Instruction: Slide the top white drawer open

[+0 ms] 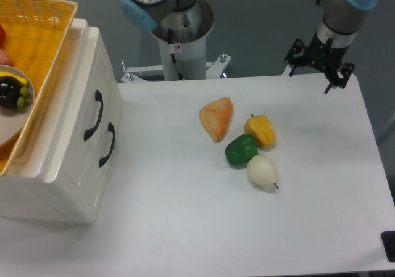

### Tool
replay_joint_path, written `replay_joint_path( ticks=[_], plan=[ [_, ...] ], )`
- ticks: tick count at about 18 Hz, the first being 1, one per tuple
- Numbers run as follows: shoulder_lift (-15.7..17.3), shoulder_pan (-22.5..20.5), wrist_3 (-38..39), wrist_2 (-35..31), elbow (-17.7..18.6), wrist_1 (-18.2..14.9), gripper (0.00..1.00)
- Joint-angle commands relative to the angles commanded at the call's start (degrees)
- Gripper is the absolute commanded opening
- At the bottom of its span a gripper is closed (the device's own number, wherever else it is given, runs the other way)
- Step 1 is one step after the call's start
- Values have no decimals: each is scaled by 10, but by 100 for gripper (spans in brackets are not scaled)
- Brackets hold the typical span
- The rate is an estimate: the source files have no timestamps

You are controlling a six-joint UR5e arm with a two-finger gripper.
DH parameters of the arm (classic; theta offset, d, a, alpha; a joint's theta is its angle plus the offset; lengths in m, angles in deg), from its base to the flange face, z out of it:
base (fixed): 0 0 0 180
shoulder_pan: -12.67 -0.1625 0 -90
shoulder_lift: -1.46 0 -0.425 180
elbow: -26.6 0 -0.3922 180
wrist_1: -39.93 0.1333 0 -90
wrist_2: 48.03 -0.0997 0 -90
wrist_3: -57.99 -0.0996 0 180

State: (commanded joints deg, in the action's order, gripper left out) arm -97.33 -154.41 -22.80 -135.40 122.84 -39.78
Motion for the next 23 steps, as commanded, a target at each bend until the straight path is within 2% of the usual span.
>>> replay_joint_path(
  ticks=[8,17,23],
  plan=[
    [-6,76,185,-2,-1,-1,100],
    [-8,174,333,4,1,-4,100],
    [-3,236,443,31,-1,-15,100]
  ],
)
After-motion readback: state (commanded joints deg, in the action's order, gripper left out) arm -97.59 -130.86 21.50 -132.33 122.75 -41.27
